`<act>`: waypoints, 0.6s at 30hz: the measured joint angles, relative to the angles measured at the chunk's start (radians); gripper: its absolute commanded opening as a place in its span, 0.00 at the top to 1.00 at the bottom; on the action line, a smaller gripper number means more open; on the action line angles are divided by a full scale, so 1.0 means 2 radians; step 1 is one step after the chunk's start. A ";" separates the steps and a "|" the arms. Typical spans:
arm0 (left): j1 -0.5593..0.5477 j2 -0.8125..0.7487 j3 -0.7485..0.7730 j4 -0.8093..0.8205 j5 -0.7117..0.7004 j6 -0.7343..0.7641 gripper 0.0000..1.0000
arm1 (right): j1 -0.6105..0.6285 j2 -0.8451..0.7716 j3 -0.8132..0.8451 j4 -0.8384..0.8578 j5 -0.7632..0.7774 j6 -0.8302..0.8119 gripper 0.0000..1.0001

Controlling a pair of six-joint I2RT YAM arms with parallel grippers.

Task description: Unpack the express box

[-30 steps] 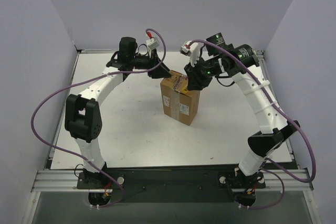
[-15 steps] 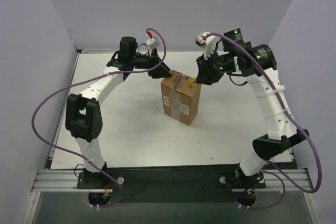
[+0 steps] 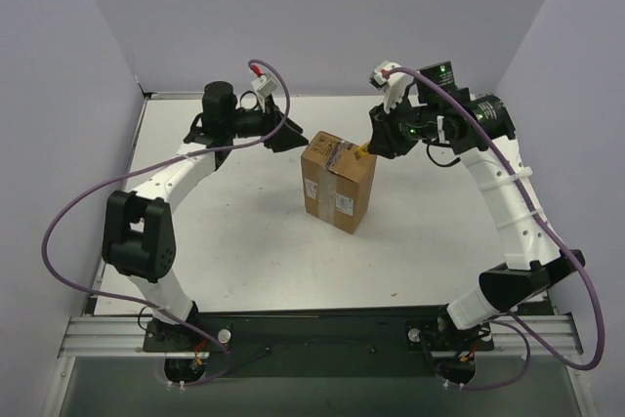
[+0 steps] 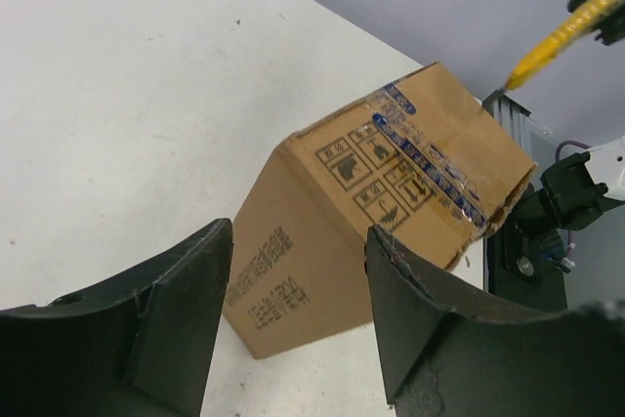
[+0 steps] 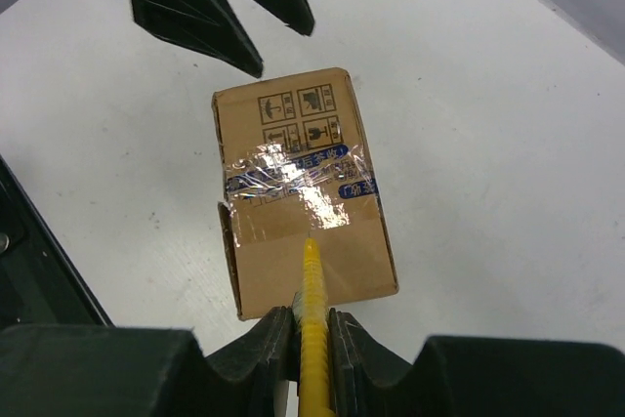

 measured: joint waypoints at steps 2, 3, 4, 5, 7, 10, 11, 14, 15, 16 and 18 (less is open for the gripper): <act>0.011 -0.022 -0.021 0.000 -0.001 0.011 0.37 | 0.000 0.007 -0.002 0.006 0.010 0.000 1.00; 0.015 -0.031 -0.029 -0.002 0.001 0.016 0.39 | 0.000 0.009 -0.002 0.008 0.013 0.000 1.00; 0.017 -0.039 -0.035 -0.003 0.004 0.024 0.45 | -0.001 0.010 -0.002 0.012 0.016 0.000 1.00; 0.018 -0.046 -0.039 -0.004 0.009 0.031 0.47 | -0.002 0.010 -0.002 0.015 0.019 0.000 1.00; 0.016 -0.056 -0.046 -0.010 0.021 0.050 0.55 | -0.006 0.010 0.002 0.017 0.020 0.001 1.00; 0.009 -0.070 -0.051 -0.033 0.038 0.094 0.62 | -0.019 0.011 0.013 0.022 0.024 0.002 1.00; 0.004 -0.073 -0.051 -0.043 0.043 0.112 0.65 | -0.024 0.011 0.016 0.025 0.025 0.002 1.00; -0.016 -0.075 -0.043 -0.090 0.056 0.165 0.71 | -0.044 0.014 0.021 0.033 0.028 0.002 1.00; -0.022 -0.073 -0.039 -0.104 0.058 0.178 0.72 | -0.051 0.016 0.021 0.035 0.029 0.002 1.00; -0.030 -0.071 -0.031 -0.122 0.061 0.194 0.73 | -0.060 0.019 0.019 0.039 0.029 0.002 1.00; -0.045 -0.061 -0.010 -0.150 0.066 0.218 0.76 | -0.078 0.026 0.012 0.050 0.032 0.002 1.00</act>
